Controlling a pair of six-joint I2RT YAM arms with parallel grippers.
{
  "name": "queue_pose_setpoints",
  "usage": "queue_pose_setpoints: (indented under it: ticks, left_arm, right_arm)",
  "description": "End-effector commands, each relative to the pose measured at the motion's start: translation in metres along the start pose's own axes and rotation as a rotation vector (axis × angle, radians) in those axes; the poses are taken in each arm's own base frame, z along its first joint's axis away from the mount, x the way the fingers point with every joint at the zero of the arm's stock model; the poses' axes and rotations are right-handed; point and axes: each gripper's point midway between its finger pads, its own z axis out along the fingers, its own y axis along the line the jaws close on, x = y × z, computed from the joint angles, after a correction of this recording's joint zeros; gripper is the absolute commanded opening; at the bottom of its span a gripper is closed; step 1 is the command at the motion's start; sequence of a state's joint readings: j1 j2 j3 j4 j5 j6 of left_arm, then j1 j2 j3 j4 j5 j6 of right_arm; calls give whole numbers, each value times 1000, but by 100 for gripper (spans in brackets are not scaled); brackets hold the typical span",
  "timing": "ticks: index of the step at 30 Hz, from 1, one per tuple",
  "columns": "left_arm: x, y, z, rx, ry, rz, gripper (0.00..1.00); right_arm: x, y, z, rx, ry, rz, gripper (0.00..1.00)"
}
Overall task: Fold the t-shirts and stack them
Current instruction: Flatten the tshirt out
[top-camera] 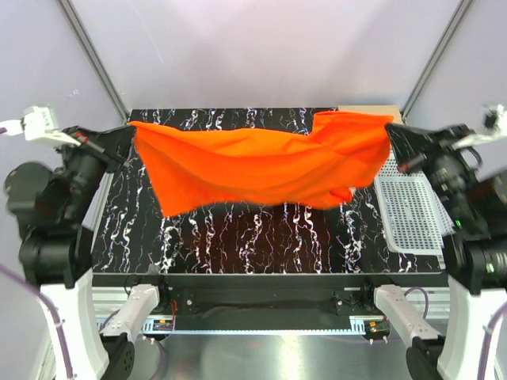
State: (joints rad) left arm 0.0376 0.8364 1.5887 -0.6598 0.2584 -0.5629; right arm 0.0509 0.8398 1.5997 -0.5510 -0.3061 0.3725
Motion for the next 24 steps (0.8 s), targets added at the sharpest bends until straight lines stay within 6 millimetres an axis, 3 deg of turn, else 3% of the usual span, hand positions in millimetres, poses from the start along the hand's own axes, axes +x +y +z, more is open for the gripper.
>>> queue_pose_setpoints:
  ticks: [1,3,6,7,8,11,13,14,16,17,18,20,21,24]
  left_arm:
    - [7,-9,6,51,54,-33,0]
    - [20,3,23,20,113,-50,0]
    - [44,20,54,4,215,-83,0]
    - [51,25,63,-4,243,-89,0]
    - [63,41,82,-43,286,-106,0]
    - [75,71,121,-129,320,-130,0]
    - [61,72,142,-131,285,-131,0]
    - [61,80,163,-138,277,-135,0]
    - [27,71,184,-116,175,-120,0]
    - [29,81,202,-137,177,-129,0]
    - [2,66,206,-108,115,-129,0]
    - [-12,65,222,-97,78,-134,0]
    - [-29,52,221,-62,39,-136,0]
    - [-46,36,214,-13,-13,-136,0]
  right_arm:
    - [-19,28,-13,-99,-50,29,0]
    - [-14,22,-2,-93,-35,33,0]
    - [2,3,31,-77,4,48,0]
    - [14,-7,49,-68,39,62,0]
    - [18,-13,60,-68,47,63,0]
    - [28,-31,107,-76,61,62,0]
    - [22,-39,137,-98,21,38,0]
    - [19,-43,148,-96,1,27,0]
    - [5,-59,179,-51,-36,8,0]
    - [0,-63,188,-39,-43,-18,0]
    - [-5,-67,197,-29,-48,-30,0]
    - [-21,-68,214,-26,-69,-61,0]
    - [-27,-66,216,-34,-77,-74,0]
    - [-43,-54,214,-60,-68,-112,0]
